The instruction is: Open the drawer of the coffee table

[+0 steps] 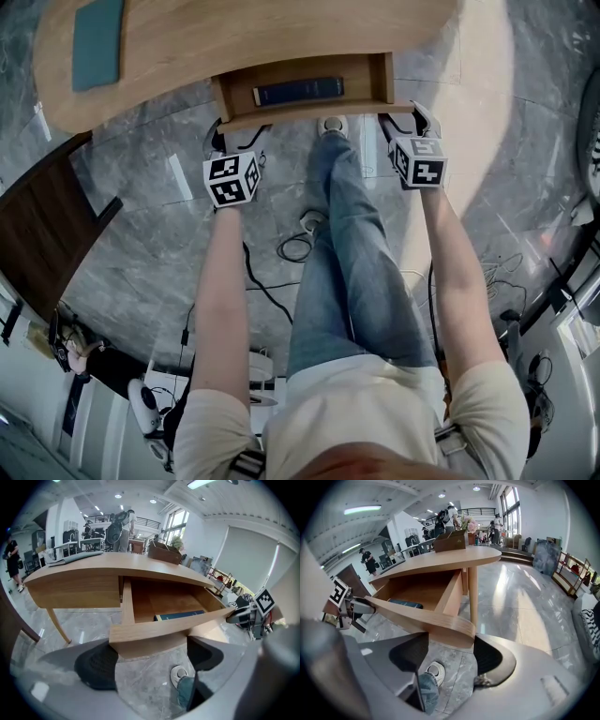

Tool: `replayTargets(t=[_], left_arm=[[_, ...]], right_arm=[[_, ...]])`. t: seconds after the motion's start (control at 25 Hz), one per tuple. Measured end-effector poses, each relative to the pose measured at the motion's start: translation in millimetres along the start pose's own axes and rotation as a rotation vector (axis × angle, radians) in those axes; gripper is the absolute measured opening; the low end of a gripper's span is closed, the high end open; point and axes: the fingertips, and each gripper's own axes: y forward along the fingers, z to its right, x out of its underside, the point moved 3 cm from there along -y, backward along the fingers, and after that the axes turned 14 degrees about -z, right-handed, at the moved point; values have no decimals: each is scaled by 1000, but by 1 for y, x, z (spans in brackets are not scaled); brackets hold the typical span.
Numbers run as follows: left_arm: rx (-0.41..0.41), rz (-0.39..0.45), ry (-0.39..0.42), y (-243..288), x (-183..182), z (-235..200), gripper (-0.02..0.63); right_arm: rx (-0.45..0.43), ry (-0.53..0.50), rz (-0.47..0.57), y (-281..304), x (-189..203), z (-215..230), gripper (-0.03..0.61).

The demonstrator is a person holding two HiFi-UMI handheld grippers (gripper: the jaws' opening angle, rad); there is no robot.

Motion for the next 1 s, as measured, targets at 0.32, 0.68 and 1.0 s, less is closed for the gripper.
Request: replayTargets(t=[0.32,0.68,1.0], left_arm=[[2,2,1,-4,19,8,469],[6,-36,-2,-6,55,13,468],[6,-65,7,-1,79,14,466]], right_arm=[[4,3,-1,-5,20,-3,302],[11,21,-45,-4,59,-11,302],[19,42,-65,3,84,-17,302]])
